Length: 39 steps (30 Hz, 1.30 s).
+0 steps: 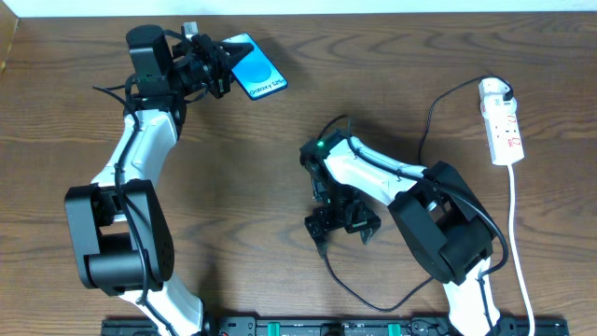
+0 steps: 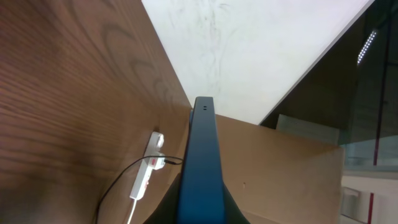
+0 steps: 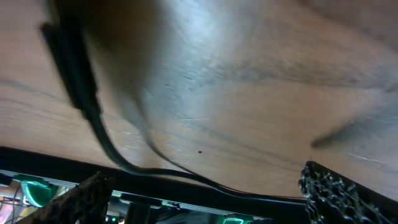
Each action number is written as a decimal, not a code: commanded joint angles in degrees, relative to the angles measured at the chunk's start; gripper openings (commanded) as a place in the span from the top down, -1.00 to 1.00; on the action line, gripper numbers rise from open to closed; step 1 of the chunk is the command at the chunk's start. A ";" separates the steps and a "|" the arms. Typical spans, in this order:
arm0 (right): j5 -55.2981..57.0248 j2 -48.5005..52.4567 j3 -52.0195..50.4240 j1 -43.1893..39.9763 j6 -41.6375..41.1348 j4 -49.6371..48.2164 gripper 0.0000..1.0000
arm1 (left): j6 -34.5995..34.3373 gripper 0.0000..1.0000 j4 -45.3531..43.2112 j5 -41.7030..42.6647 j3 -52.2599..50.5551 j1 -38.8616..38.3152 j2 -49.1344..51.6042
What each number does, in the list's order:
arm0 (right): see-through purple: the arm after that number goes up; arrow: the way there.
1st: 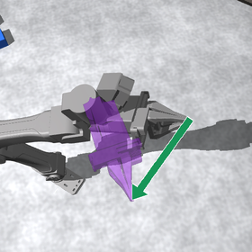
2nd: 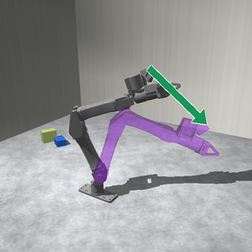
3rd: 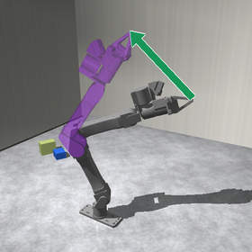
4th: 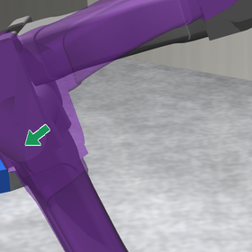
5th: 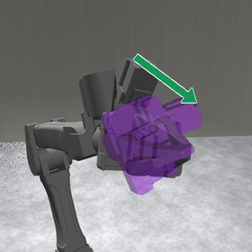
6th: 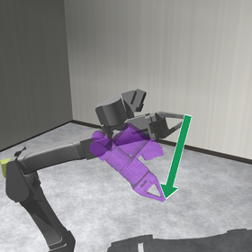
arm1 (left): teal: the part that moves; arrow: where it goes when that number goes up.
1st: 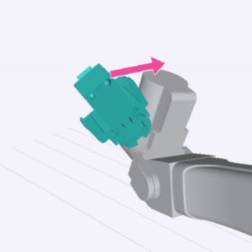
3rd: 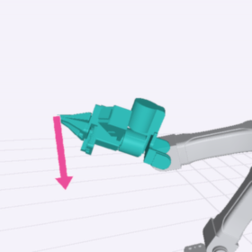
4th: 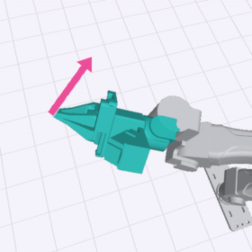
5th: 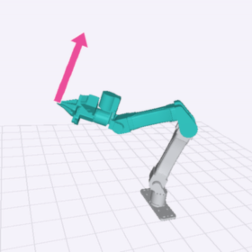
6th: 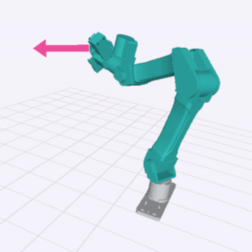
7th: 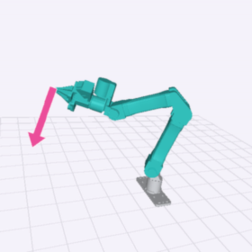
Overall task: Plug charger to phone and switch on socket
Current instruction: 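Grasp the black cable's connector end with the right gripper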
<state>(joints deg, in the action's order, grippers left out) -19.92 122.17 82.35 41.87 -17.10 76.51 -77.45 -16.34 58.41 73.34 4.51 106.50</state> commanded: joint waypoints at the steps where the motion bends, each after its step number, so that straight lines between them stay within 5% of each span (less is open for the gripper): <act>1: 0.13 -0.20 2.05 1.36 0.92 0.02 -0.98 | -0.83 0.86 -0.55 1.57 0.24 0.35 -1.05; 17: 1.57 -0.15 5.09 2.36 -5.64 -12.94 -0.93 | -3.23 0.85 -4.98 1.66 0.24 0.35 -1.07; 20: 1.64 0.02 5.09 3.21 -5.84 -12.37 -0.66 | -3.21 0.86 -5.01 2.67 0.24 0.35 -1.07; 24: 2.27 0.39 5.07 4.76 -5.88 -11.56 -0.60 | -3.21 0.86 -5.03 2.64 0.24 0.35 -1.05; 26: 2.47 0.85 5.07 5.57 -6.21 -11.10 -0.25 | -3.21 0.86 -5.03 2.64 0.24 0.35 -1.05; 31: 3.06 1.77 5.07 6.78 -6.19 -10.16 0.09 | -3.26 0.86 -5.01 2.67 0.24 0.35 -1.05; 39: 3.10 2.91 5.01 6.08 -6.21 -9.90 0.32 | -3.45 0.85 -5.01 2.67 0.24 0.35 -1.05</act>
<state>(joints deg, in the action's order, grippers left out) -17.28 123.59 86.61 48.23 -23.24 66.43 -79.94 -20.80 59.70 73.32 4.51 106.50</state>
